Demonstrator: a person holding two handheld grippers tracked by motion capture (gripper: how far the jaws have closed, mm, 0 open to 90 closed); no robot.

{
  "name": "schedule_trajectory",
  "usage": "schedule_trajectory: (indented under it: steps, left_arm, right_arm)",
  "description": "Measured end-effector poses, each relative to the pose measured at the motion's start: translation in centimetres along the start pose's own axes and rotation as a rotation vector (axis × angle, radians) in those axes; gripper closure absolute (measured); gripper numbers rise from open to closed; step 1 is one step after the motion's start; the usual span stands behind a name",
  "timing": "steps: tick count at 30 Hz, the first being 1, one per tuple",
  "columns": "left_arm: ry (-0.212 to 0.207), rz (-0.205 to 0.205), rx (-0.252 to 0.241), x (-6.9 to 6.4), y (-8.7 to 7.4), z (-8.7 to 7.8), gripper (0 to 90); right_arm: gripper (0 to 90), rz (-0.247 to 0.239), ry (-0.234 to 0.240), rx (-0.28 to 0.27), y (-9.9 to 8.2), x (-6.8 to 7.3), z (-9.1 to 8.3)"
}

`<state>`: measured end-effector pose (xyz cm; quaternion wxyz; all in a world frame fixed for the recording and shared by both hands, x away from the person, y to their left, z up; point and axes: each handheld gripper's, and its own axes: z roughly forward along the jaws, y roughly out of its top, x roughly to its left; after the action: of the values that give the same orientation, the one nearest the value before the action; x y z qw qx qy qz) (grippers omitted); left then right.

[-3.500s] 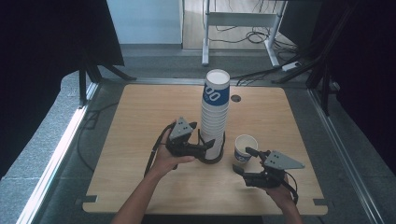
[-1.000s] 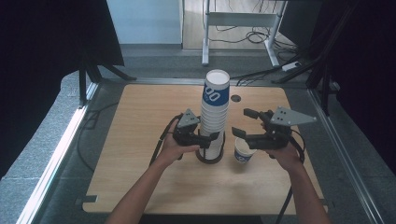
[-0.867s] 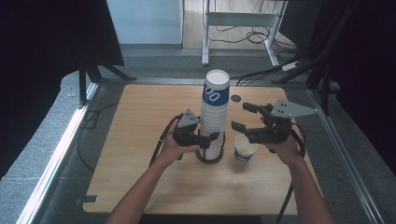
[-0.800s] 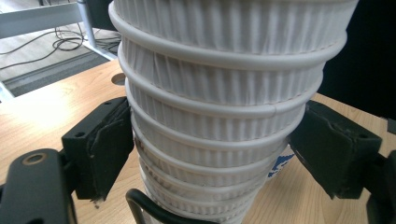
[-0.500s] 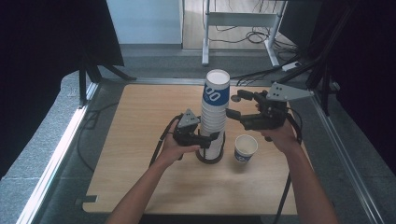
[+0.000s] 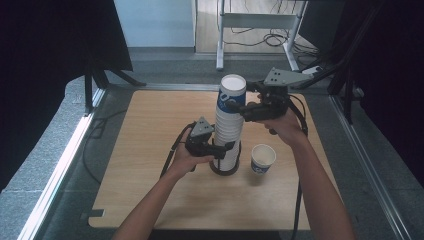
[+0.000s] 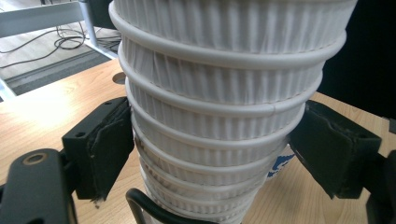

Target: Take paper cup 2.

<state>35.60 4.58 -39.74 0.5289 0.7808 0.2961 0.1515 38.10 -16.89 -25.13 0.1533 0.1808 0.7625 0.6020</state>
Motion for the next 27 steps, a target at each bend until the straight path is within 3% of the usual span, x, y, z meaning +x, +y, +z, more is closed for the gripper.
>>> schedule_trajectory:
  steps: [5,10,27]
  left_arm:
    - [0.004,-0.003,0.004,-0.1,0.1,0.0,15.5]
    - [0.006,-0.001,0.005,-0.1,0.1,0.0,15.6]
    - [0.018,0.001,0.015,-0.3,0.1,0.0,15.6]
  right_arm:
    - [24.2,0.002,-0.011,0.001,0.3,-0.1,1.2]
    - [25.4,-0.021,-0.03,-0.016,0.6,0.2,1.2]
    - [26.5,-0.08,-0.106,-0.218,4.1,1.7,-3.5]
